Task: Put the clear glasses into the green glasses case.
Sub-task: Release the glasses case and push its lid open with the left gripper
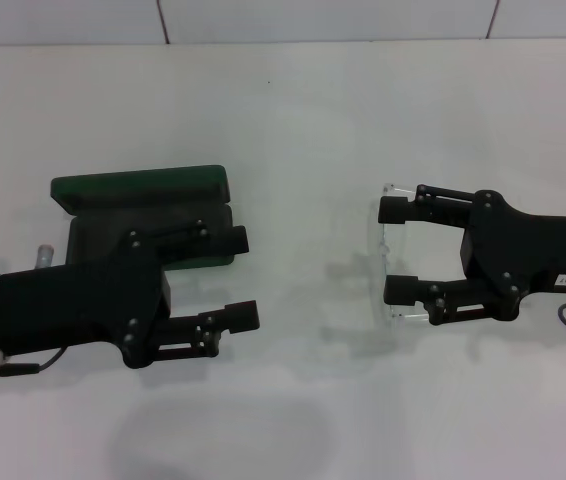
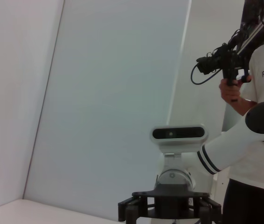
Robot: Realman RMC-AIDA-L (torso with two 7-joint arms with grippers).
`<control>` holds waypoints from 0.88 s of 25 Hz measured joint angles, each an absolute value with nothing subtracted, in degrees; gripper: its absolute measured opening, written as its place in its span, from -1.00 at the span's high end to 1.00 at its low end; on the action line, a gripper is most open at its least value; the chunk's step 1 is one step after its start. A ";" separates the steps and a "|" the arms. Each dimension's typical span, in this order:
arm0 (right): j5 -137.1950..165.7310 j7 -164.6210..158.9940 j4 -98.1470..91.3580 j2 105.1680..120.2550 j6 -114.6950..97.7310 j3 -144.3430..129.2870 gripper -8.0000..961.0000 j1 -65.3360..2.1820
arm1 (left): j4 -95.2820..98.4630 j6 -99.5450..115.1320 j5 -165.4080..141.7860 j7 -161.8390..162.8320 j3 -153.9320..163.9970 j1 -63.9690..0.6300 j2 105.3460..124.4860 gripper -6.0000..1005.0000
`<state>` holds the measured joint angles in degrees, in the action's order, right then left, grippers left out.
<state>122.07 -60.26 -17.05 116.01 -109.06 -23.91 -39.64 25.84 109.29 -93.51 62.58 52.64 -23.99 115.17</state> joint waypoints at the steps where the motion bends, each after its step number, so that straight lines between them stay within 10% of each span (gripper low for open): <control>1: 122.07 -60.26 -17.05 116.01 -109.06 -23.90 -0.84 -39.64 | 25.84 109.07 -93.51 62.58 52.64 -23.99 115.24 -0.52; 22: 116.15 -58.99 -17.61 115.71 -106.70 -23.05 -0.84 -37.26 | 31.08 109.02 -89.25 67.33 47.47 -23.76 116.32 -0.50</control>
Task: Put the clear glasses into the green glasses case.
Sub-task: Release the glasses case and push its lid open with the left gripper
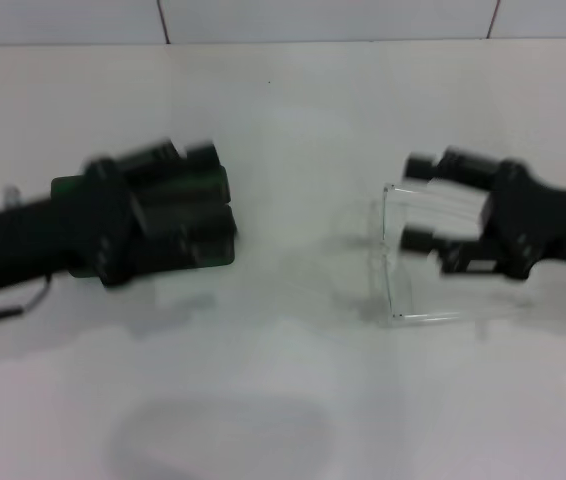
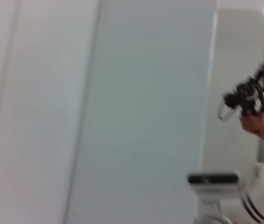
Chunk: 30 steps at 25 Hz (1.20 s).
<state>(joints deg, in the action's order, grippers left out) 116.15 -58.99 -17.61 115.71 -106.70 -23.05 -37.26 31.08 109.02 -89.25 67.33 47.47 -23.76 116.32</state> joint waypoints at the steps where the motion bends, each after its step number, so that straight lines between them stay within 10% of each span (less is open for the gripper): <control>1: 114.36 -58.98 -17.80 115.56 -106.10 -23.03 -0.84 -36.53 | 33.32 108.96 -88.66 69.45 46.64 -23.57 116.55 -0.50; 30: 98.89 -59.00 -20.78 115.49 -103.77 -23.40 -0.84 -25.60 | 78.30 90.74 -144.51 113.70 59.88 -37.51 119.51 -0.50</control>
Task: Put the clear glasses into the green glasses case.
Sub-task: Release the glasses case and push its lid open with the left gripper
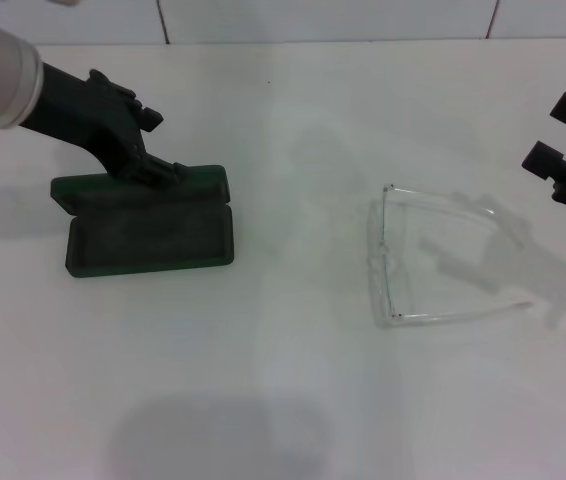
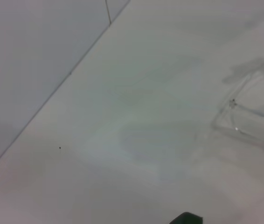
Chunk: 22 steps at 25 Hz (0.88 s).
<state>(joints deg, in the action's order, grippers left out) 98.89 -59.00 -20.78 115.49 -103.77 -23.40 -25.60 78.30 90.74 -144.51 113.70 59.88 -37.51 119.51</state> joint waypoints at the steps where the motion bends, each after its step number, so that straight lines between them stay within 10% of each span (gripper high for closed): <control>1: 98.88 -59.00 -20.78 115.49 -103.71 -23.45 -0.84 -25.60 | 77.73 90.14 -144.96 113.65 60.41 -37.52 119.48 -0.50; 22: 99.12 -58.89 -20.00 115.53 -103.23 -23.55 -0.84 -25.44 | 66.72 82.15 -151.77 114.45 64.33 -40.19 119.57 -0.49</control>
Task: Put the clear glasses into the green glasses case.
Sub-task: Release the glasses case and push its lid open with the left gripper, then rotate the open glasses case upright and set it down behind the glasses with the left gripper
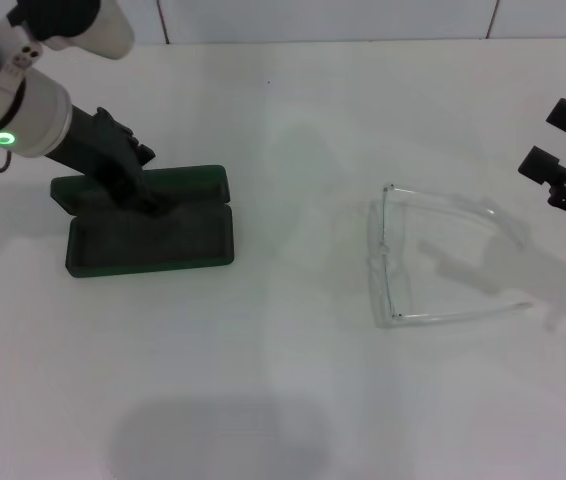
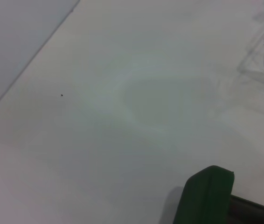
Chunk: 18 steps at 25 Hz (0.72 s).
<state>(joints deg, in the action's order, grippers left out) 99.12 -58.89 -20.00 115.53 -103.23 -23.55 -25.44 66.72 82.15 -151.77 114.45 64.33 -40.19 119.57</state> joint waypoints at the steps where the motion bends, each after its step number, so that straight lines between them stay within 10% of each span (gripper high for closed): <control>1: 99.13 -58.89 -19.80 115.53 -103.27 -23.55 -0.84 -25.38 | 66.47 82.15 -151.79 114.48 64.37 -40.29 119.56 -0.49; 18: 97.63 -58.26 -19.16 115.30 -104.52 -22.95 -0.84 -23.02 | 68.94 82.58 -151.44 118.45 65.00 -39.27 119.71 0.57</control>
<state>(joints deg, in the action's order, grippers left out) 97.63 -58.26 -19.16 115.30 -104.52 -22.95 -23.02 68.94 82.58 -151.44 118.45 65.00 -39.27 119.71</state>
